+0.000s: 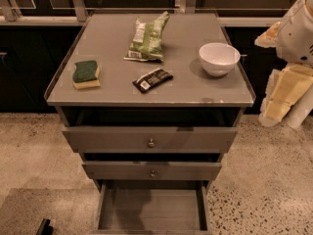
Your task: Place rxbar chocolate into bottom drawer
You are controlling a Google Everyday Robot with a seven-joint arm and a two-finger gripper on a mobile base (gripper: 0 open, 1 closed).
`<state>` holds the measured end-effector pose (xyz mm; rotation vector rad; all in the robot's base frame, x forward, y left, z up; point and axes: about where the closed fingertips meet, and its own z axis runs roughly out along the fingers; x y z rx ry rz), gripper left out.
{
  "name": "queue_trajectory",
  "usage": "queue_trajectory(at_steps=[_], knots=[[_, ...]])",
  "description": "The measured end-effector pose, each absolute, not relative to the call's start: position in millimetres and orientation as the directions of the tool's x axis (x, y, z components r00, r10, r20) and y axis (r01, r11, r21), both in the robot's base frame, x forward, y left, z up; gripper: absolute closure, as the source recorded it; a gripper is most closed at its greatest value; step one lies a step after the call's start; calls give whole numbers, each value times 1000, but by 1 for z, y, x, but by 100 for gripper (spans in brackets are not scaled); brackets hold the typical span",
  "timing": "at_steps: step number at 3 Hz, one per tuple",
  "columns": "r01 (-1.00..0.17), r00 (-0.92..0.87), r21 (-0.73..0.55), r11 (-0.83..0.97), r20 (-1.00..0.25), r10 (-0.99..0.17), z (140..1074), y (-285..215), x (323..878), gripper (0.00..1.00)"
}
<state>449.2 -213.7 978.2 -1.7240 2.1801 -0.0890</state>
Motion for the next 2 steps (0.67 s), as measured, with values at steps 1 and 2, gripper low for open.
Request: queue_trajectory(at_steps=[1, 2], knots=[[-933, -76, -306, 191, -350, -933, 984, -189, 492, 0], [-943, 72, -323, 83, -441, -895, 990, -146, 544, 0]])
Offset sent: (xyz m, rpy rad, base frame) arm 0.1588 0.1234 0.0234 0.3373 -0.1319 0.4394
